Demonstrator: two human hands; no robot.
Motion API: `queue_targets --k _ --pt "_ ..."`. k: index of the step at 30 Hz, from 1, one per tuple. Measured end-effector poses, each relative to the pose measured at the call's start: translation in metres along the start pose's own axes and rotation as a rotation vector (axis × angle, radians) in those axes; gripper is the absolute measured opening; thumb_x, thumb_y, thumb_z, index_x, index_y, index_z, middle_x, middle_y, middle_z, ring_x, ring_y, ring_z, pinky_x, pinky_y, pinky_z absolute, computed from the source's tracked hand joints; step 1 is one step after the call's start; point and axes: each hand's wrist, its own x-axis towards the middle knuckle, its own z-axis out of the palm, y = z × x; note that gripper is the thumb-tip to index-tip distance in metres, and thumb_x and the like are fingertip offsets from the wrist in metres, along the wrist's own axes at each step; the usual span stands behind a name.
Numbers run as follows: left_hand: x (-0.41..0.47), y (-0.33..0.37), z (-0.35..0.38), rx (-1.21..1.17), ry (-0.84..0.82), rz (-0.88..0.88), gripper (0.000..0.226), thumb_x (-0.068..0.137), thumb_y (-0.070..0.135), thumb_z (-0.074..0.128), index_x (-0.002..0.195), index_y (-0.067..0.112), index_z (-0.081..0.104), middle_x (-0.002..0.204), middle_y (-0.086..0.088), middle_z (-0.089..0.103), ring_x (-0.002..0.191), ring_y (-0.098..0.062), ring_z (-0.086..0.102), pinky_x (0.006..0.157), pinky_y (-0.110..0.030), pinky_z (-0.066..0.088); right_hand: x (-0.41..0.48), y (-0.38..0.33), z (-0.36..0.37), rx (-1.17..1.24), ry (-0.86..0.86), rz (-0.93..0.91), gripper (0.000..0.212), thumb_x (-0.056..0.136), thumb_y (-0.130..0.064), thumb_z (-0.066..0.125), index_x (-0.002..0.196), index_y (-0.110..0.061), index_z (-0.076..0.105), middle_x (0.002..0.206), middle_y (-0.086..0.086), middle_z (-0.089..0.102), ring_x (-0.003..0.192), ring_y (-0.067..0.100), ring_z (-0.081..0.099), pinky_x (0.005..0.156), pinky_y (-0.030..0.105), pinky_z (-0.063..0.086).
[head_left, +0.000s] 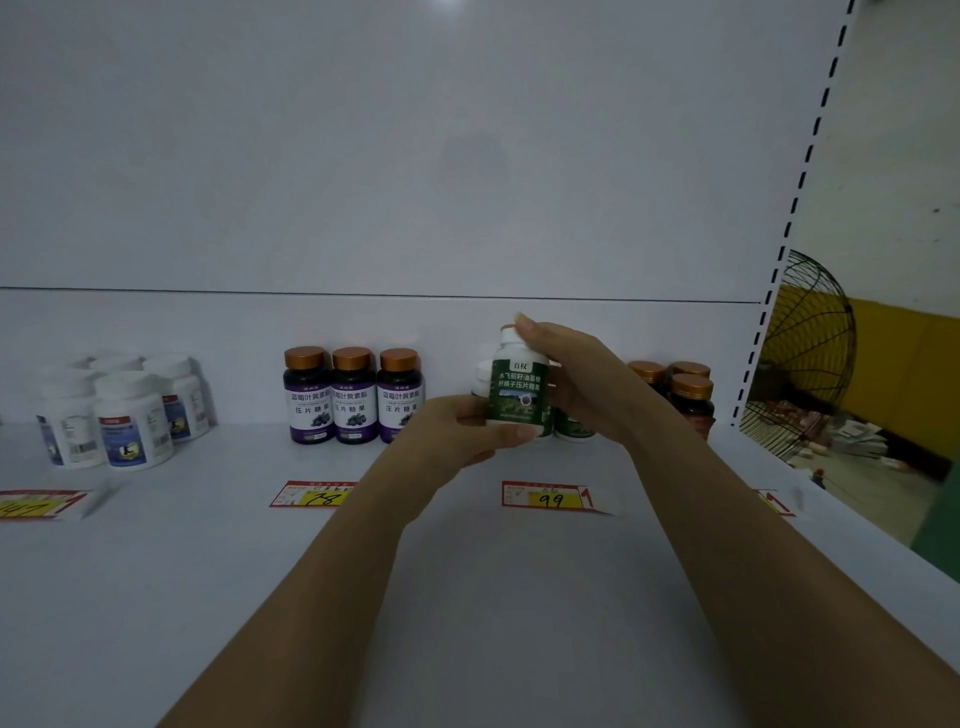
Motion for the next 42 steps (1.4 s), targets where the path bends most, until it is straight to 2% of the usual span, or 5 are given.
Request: queue_targets --k 13,21,26,33,42 --pt "-0.005 0.002 0.008 0.325 0.284 0.238 0.051 0.067 0.031 0.083 0.105 0.020 0.051 0.091 0.012 0.062 0.079 0.001 0.060 0.064 -0.012 0.045 -0.008 -0.002 0.000 -0.138 0.129 -0.124 0.034 0.085 -0.037 0.067 0.110 -0.014 0.067 0.101 0.003 0.072 0.095 0.020 0.068 0.088 0.035 0.056" --pt "-0.006 0.007 0.003 0.005 -0.034 0.070 0.039 0.078 0.020 0.074 0.115 0.014 0.063 0.108 -0.002 0.070 0.102 -0.015 0.066 0.094 -0.031 0.052 -0.011 -0.004 -0.007 0.035 0.045 -0.127 0.032 0.096 -0.020 0.054 0.124 -0.005 0.059 0.120 0.012 0.064 0.111 0.027 0.061 0.097 0.037 0.051" --pt "-0.004 0.007 0.006 0.120 0.178 0.124 0.052 0.068 0.025 0.082 0.111 0.019 0.054 0.104 0.005 0.065 0.090 -0.008 0.064 0.069 -0.015 0.048 -0.011 -0.003 0.001 -0.082 0.105 -0.162 0.030 0.092 -0.037 0.058 0.117 -0.023 0.063 0.116 -0.001 0.065 0.109 0.017 0.062 0.093 0.033 0.053" --pt "-0.007 0.009 0.006 0.145 0.054 0.098 0.060 0.074 0.028 0.078 0.127 0.014 0.055 0.121 0.000 0.064 0.104 -0.013 0.062 0.089 -0.024 0.049 -0.014 -0.006 -0.003 0.036 0.041 -0.152 0.021 0.097 -0.025 0.050 0.116 -0.020 0.060 0.124 0.010 0.062 0.112 0.025 0.059 0.094 0.035 0.053" --pt "-0.008 0.010 0.005 0.080 0.074 0.113 0.048 0.072 0.026 0.079 0.114 0.023 0.055 0.095 0.017 0.064 0.082 0.007 0.062 0.060 -0.006 0.044 -0.010 0.000 -0.002 0.019 0.169 -0.213 0.022 0.097 -0.024 0.051 0.112 -0.014 0.064 0.107 0.009 0.067 0.100 0.023 0.064 0.091 0.039 0.054"
